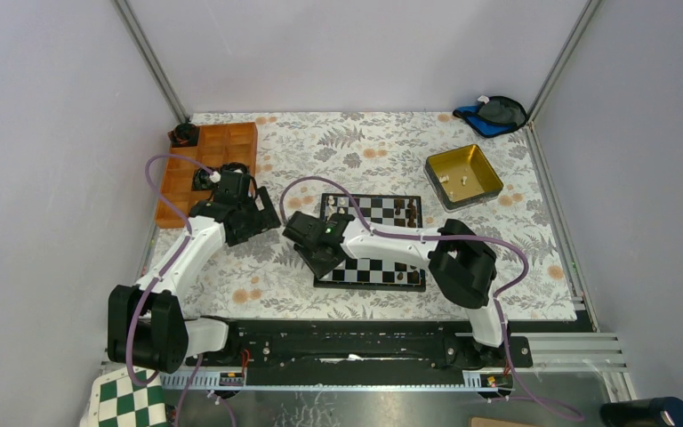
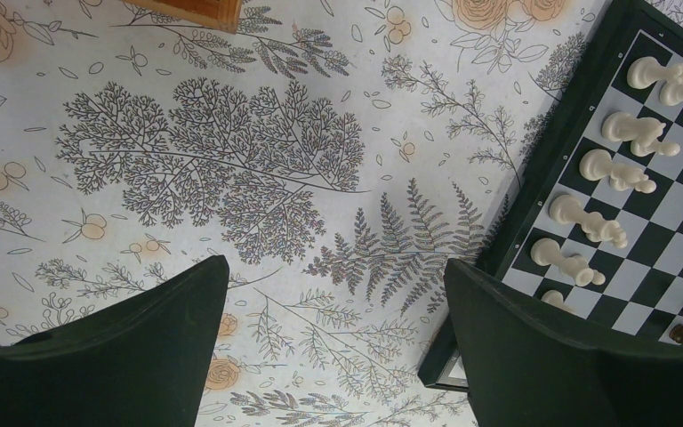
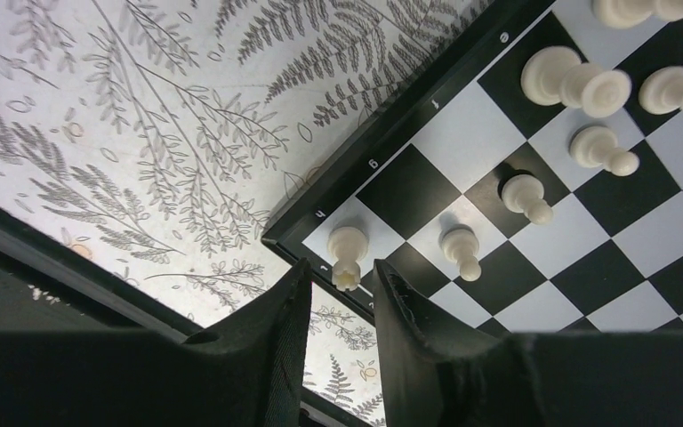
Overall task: Set up the chess pieces on the board
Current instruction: Place the chess piece on the chessboard, then pick up the chess piece from the storage box.
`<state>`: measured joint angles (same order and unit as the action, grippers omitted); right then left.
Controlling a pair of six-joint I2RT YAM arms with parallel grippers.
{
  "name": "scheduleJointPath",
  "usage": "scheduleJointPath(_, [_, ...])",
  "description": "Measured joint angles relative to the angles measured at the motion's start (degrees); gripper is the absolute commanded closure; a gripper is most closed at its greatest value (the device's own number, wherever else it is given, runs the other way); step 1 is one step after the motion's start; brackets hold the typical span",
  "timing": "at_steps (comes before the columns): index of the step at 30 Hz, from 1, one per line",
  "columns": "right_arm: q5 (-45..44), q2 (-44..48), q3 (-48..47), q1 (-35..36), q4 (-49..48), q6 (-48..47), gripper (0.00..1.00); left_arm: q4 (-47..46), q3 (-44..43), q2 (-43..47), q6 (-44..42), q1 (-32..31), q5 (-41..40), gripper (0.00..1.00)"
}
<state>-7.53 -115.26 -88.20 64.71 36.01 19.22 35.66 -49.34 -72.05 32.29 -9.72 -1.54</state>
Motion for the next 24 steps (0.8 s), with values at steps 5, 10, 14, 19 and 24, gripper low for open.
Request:
scheduleJointPath(5, [-0.13,0.07,-4.48,0.00,2.49,-0.20,0.59,0.00,0.00,0.02,0.04,0.00,0.00,0.01])
scheduleJointPath(10, [-2.78,0.96,-10.60,-0.13,5.49,-0.46,0.54,0.00,0.00,0.13,0.09,0.00,0.02,0.01])
scheduleJointPath(14, [-6.62,1.42,-16.72,-2.45,7.32,-0.76,0.48,-0.07,0.00,0.17,0.26,0.02,0.04,0.01])
scheduleJointPath(19, [-11.43,3.80,-19.61,-13.64,7.28,-0.63,0.46,-0.09,-0.09,0.11,0.92,0.11,0.04,0.01])
scheduleJointPath(24, [-15.65,6.32,-18.27,-27.61,5.95,-0.52,0.46,-0.24,-0.39,-0.79,1.36,0.11,0.02,0.01])
